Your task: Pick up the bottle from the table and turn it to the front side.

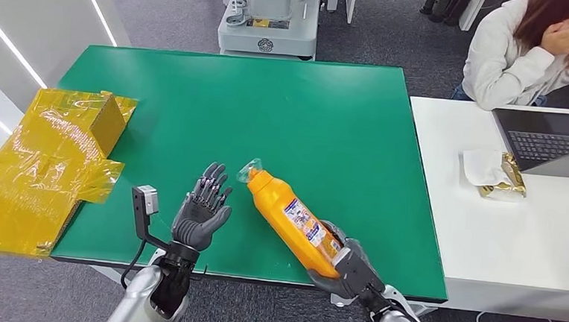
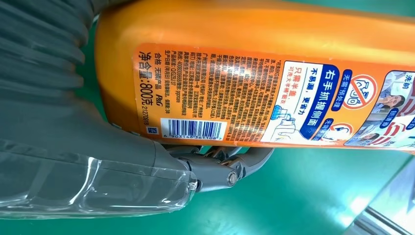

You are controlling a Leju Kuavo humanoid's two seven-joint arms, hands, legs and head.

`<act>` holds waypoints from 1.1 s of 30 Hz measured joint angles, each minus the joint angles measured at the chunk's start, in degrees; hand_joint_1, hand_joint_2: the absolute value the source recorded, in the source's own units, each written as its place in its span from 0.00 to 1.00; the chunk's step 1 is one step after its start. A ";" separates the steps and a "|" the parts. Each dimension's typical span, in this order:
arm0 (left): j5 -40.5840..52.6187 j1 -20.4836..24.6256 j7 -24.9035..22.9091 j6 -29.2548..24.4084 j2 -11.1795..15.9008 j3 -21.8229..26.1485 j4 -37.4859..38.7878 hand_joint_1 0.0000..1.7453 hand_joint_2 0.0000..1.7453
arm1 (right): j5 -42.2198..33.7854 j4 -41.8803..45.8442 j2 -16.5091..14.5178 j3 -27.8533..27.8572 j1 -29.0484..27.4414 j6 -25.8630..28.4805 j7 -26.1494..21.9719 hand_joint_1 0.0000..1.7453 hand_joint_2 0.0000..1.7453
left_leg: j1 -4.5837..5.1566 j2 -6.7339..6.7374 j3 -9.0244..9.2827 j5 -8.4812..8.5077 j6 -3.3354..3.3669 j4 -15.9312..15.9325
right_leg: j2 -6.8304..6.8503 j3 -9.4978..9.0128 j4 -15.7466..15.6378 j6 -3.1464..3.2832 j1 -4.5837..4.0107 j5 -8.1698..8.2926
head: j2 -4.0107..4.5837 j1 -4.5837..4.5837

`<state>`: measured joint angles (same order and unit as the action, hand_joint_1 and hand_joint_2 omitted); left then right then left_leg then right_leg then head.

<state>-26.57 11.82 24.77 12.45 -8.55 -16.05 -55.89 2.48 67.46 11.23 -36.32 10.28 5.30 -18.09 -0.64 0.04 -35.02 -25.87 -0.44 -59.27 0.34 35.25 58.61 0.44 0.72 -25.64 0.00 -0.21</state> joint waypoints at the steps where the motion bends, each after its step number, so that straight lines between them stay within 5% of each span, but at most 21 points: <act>1: -0.16 0.08 -0.09 0.53 0.01 -0.09 0.01 0.00 1.00 | 0.24 0.51 -0.32 0.69 -0.63 0.37 -0.14 1.00 1.00 | 0.00 0.00 0.00 0.00 0.00 0.00 | 0.00 0.01 0.00 0.00 0.00 0.00 | 0.00 0.00; 12: 0.62 4.74 -1.53 4.36 0.42 -1.42 1.33 0.00 1.00 | 2.33 4.93 -1.95 7.45 -4.46 2.41 -1.38 1.00 1.00 | -0.01 0.01 0.01 0.01 -0.01 0.00 | -0.02 0.03 0.01 0.02 0.00 0.01 | 0.00 0.01; 20: 1.03 15.76 -3.96 6.70 0.98 -2.14 7.46 0.00 1.00 | 1.09 7.73 -1.94 10.92 -3.74 4.08 -3.19 1.00 1.00 | 0.00 0.04 0.01 0.05 0.00 -0.02 | -0.04 0.02 0.03 0.04 0.00 0.09 | 0.00 0.00; 33: 4.05 25.27 -7.87 7.77 1.44 -3.90 14.61 0.00 1.00 | 1.34 8.13 -2.11 11.45 1.35 4.25 -4.20 1.00 1.00 | 0.00 0.03 -0.04 0.10 -0.01 -0.02 | -0.03 0.07 0.04 0.04 0.00 0.09 | 0.00 0.01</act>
<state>-22.52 37.09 16.90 20.22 -7.11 -19.95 -41.28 3.82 75.58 9.12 -24.87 11.63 9.55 -22.29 -0.64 0.07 -35.05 -25.77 -0.45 -59.30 0.30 35.33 58.65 0.47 0.71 -25.55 0.00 -0.20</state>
